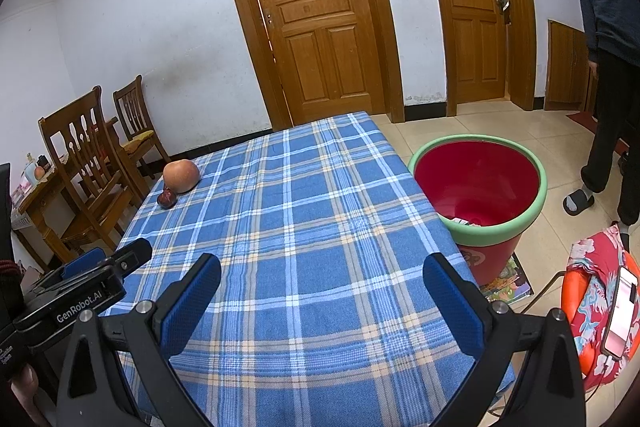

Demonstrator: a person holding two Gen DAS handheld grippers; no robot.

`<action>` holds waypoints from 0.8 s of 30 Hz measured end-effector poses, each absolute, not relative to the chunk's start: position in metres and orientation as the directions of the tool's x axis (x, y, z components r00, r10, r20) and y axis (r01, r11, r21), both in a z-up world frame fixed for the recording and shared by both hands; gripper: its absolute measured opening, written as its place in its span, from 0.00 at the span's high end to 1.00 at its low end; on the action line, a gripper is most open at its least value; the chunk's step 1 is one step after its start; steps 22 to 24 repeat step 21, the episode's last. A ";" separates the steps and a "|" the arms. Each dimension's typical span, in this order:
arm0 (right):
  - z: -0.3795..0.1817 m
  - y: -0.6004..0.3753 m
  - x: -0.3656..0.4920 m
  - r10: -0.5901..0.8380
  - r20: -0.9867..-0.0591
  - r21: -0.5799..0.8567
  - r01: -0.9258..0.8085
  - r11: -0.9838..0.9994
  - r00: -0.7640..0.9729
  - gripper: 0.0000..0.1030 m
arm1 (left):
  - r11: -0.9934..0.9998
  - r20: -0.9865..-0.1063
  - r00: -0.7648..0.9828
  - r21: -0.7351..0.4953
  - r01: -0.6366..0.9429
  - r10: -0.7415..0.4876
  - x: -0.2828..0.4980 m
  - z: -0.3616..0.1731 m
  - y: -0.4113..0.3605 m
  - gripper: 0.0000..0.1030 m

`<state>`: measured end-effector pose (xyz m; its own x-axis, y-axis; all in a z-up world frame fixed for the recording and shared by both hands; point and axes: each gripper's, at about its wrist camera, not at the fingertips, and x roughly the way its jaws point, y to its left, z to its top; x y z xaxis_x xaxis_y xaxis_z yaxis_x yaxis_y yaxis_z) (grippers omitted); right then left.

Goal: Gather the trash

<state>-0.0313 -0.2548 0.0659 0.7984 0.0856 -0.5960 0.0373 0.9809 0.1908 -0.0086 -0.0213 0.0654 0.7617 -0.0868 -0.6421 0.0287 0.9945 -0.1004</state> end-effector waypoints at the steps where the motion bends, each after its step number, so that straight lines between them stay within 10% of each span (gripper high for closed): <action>1: 0.066 -0.254 -0.031 0.086 -0.596 0.191 0.037 0.981 0.798 0.00 | 0.995 -0.642 0.762 -0.100 0.029 -0.087 -0.009 0.066 -0.021 0.19; 24: 0.065 -0.255 -0.030 0.084 -0.602 0.189 0.040 0.981 0.794 0.00 | 0.994 -0.657 0.749 -0.102 0.027 -0.088 -0.002 0.063 -0.024 0.19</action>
